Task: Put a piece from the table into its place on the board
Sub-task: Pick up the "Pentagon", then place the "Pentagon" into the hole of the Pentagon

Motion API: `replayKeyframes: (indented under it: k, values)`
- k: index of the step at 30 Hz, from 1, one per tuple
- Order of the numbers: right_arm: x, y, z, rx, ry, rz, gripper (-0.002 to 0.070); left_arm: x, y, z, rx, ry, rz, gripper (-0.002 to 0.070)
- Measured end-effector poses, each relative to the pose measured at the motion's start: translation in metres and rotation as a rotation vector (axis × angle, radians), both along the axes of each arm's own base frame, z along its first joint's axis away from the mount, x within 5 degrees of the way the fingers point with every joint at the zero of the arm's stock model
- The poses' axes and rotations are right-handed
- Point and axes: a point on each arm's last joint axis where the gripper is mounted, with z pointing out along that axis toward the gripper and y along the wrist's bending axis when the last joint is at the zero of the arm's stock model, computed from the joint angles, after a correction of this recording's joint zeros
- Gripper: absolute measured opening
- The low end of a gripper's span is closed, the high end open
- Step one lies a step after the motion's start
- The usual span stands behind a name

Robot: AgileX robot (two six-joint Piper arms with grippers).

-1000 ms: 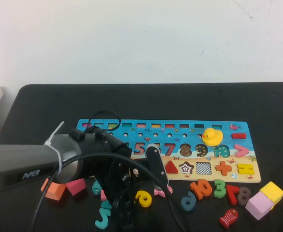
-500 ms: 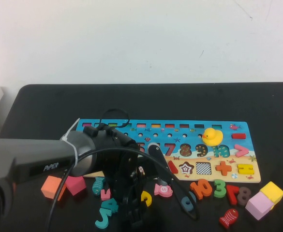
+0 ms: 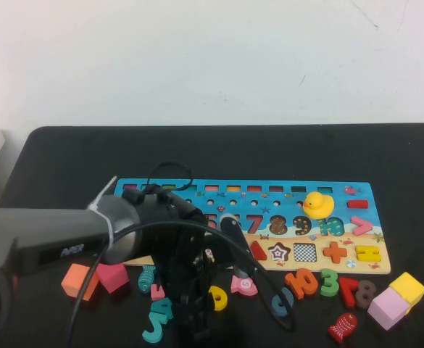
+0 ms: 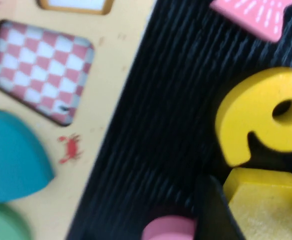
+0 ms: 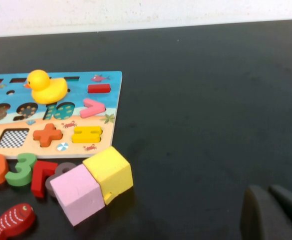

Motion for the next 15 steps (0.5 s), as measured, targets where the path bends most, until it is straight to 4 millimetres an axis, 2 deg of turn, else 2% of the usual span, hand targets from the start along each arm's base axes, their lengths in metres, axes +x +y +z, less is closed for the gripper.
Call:
replayKeyframes:
  k: [8,11,15]
  values:
    - [0.000,0.000,0.000,0.000,0.000,0.000,0.0018,-0.002,0.008,0.054,-0.070,-0.132,0.094,0.0320]
    - [0.000,0.000,0.000,0.000,0.000,0.000,0.0019,-0.001,0.007,0.061,-0.088,-0.142,0.145,0.0320]
    - [0.000,0.000,0.000,0.000,0.000,0.000,0.0019,0.011,-0.001,0.059,-0.074,-0.129,0.155,0.0320]
